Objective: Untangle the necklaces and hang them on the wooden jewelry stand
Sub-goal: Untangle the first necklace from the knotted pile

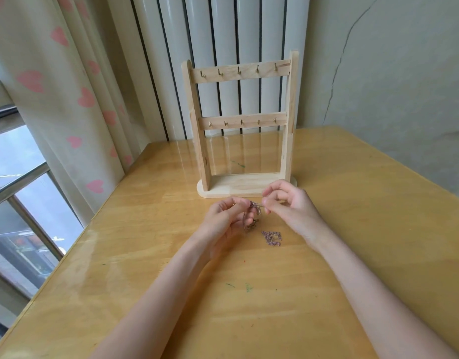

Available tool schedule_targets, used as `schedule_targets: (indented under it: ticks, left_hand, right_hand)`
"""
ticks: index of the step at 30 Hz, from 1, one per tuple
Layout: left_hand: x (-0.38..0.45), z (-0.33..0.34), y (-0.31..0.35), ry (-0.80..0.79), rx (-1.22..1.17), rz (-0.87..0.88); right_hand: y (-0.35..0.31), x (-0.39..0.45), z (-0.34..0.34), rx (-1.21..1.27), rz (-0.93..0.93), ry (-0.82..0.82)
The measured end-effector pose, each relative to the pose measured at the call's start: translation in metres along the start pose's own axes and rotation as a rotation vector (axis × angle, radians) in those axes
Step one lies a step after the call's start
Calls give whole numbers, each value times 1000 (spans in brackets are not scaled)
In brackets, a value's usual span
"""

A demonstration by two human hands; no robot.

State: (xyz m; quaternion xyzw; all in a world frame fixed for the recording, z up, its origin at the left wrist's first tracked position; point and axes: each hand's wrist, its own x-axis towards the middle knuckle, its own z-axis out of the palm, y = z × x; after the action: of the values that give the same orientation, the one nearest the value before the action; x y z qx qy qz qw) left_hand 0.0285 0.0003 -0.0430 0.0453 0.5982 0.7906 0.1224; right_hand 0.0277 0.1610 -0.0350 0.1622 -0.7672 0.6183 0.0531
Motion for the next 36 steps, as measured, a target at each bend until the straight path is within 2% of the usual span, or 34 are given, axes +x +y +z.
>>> schedule_targets:
  ticks: [3,8,11,16,20,23,25,29,32,36]
  left_hand:
    - [0,0,-1,35,59,14]
    - [1,2,-4,65,175,51]
    - [1,4,-3,90,158,34]
    - [2,5,-8,144,330,128]
    - [5,8,-11,198,506,179]
    - [4,8,-10,178,486,175]
    - [2,5,-8,148,380,134]
    - [2,1,-6,112,209,98]
    - [2,1,-8,108,266,129]
    - [1,3,-6,135,384,209]
  right_hand:
    - [2,1,6,-140,-51,19]
    - [5,2,6,-205,-65,129]
    - [7,2,6,-229,-82,148]
    - [5,3,8,-208,-120,177]
    - [-1,2,11,173,25,106]
    - [-2,1,8,327,115,79]
    - [-2,1,5,327,163,82]
    - [2,1,4,114,259,47]
    - [2,-1,6,58,271,12]
    - [-2,-3,7,167,273,-15]
